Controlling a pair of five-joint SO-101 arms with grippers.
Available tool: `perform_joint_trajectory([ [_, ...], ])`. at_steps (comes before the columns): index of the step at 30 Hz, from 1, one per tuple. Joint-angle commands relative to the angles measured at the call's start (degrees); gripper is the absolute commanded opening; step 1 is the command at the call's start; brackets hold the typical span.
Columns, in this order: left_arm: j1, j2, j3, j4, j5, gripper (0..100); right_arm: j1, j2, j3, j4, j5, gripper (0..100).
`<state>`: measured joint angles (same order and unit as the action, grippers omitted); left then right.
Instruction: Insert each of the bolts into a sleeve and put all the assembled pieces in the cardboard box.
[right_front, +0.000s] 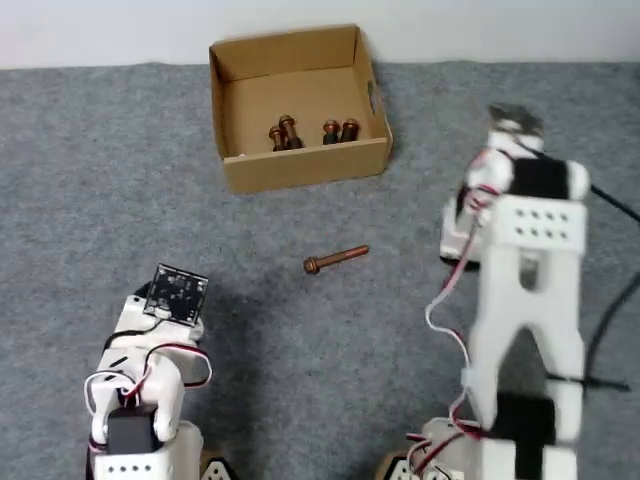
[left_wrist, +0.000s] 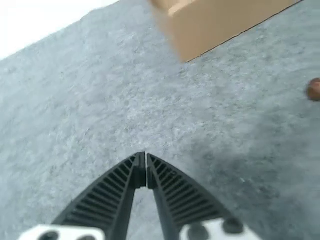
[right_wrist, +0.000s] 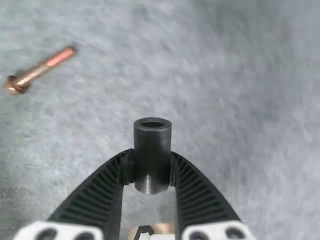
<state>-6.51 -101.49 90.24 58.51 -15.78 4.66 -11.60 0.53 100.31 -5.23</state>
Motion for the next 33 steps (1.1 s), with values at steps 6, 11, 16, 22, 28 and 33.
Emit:
perform_joint_trajectory([
  [6,5.71,18.20,-13.93,3.25,-0.44,1,9.89,-18.33,13.27,-5.85,-8.44,0.8],
  [11,11.25,40.26,-28.88,7.21,-0.44,1,11.12,-30.55,26.20,-9.98,-8.70,0.8],
  [16,17.85,58.99,-42.68,11.16,-0.44,1,15.52,-44.62,39.91,-16.40,-7.65,0.8],
  [22,19.78,77.80,-57.71,12.66,-0.62,1,19.38,-60.26,54.77,-19.38,-2.55,0.8],
  [28,21.71,95.47,-73.36,19.96,-8.35,12,20.88,-74.42,63.03,-22.37,4.04,0.9],
  [33,24.18,109.63,-90.42,28.75,-9.32,18,20.88,-82.33,64.97,-22.37,5.63,0.9],
])
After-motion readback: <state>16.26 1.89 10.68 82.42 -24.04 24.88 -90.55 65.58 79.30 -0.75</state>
